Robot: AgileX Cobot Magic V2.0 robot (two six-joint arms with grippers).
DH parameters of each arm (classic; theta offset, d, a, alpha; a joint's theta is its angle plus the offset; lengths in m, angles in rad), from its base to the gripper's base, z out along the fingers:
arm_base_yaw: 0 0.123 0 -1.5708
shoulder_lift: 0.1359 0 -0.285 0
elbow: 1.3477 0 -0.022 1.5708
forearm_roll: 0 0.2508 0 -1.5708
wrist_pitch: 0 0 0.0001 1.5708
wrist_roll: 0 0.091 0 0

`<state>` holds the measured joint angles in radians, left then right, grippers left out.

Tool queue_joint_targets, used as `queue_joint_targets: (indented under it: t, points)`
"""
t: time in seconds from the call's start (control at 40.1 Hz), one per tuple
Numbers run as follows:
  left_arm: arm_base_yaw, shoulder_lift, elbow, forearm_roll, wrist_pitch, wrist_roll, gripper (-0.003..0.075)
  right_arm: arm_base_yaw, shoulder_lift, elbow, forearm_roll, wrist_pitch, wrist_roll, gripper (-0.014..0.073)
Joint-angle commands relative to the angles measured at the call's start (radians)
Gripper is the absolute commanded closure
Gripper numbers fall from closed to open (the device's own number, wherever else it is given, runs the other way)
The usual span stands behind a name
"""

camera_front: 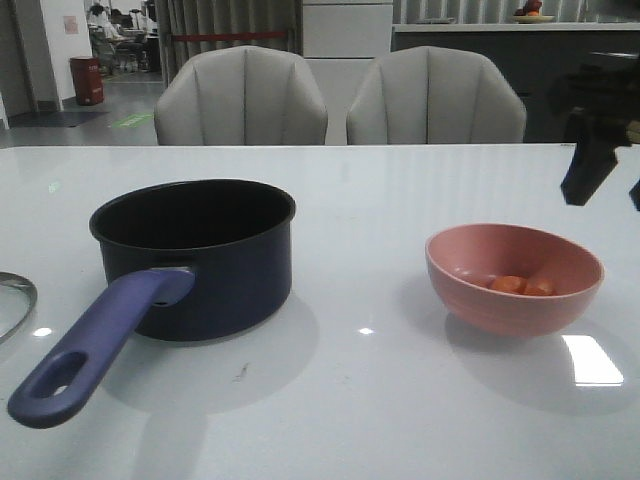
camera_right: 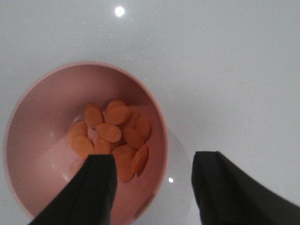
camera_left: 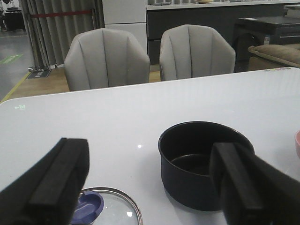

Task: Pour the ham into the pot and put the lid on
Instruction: 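Lower the right gripper to the pink bowl rim and grasp it, then lift the pink bowl and carry it over the saucepan, right gripper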

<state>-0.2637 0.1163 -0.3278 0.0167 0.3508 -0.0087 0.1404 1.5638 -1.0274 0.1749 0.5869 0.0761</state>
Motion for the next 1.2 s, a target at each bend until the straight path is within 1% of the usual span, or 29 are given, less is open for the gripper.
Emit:
queue_joint_targets:
  t: [0.0,0.249,0.299,0.349,0.399,0.449,0.499,0.574,0.723,0.923,1.048,1.172]
  points:
    - [-0.008,0.010,-0.025,-0.001,-0.084,-0.001,0.0158,-0.005,0.044,-0.080,0.011,-0.006,-0.021,0.0120]
    - [-0.008,0.010,-0.025,-0.001,-0.084,-0.001,0.0158,-0.005,0.179,-0.167,0.011,-0.009,-0.021,0.0120]
    - [-0.008,0.010,-0.025,-0.001,-0.084,-0.001,0.0158,-0.005,0.204,-0.181,0.011,-0.007,-0.021,0.0135]
    - [-0.008,0.010,-0.025,-0.001,-0.084,-0.001,0.0158,-0.005,0.224,-0.192,0.011,-0.002,-0.021,0.0183]
    - [-0.008,0.010,-0.025,-0.001,-0.084,-0.001,0.0158,-0.005,0.243,-0.203,0.011,0.007,-0.021,0.0264]
    - [-0.008,0.010,-0.025,-0.001,-0.084,-0.001,0.0158,-0.005,0.260,-0.211,0.012,0.014,-0.021,0.0382]
    - [-0.008,0.010,-0.025,-0.001,-0.084,-0.001,0.0158,-0.005,0.270,-0.212,0.012,0.017,-0.021,0.0467]
    - [-0.008,0.010,-0.025,-0.001,-0.084,-0.001,0.0158,-0.005,0.280,-0.214,0.014,0.014,-0.021,0.0440]
    - [-0.008,0.010,-0.025,-0.001,-0.084,-0.001,0.0158,-0.005,0.267,-0.233,0.014,-0.014,-0.025,0.0456]
    - [-0.008,0.010,-0.025,-0.001,-0.084,-0.001,0.0158,0.003,0.195,-0.291,0.030,-0.004,-0.056,0.0456]
    - [-0.008,0.010,-0.025,-0.001,-0.084,-0.001,0.0158,0.053,0.138,-0.346,0.030,0.002,-0.117,0.0456]
    - [-0.008,0.010,-0.025,-0.001,-0.084,-0.001,0.0158,0.147,0.101,-0.418,0.030,-0.010,-0.162,0.0456]
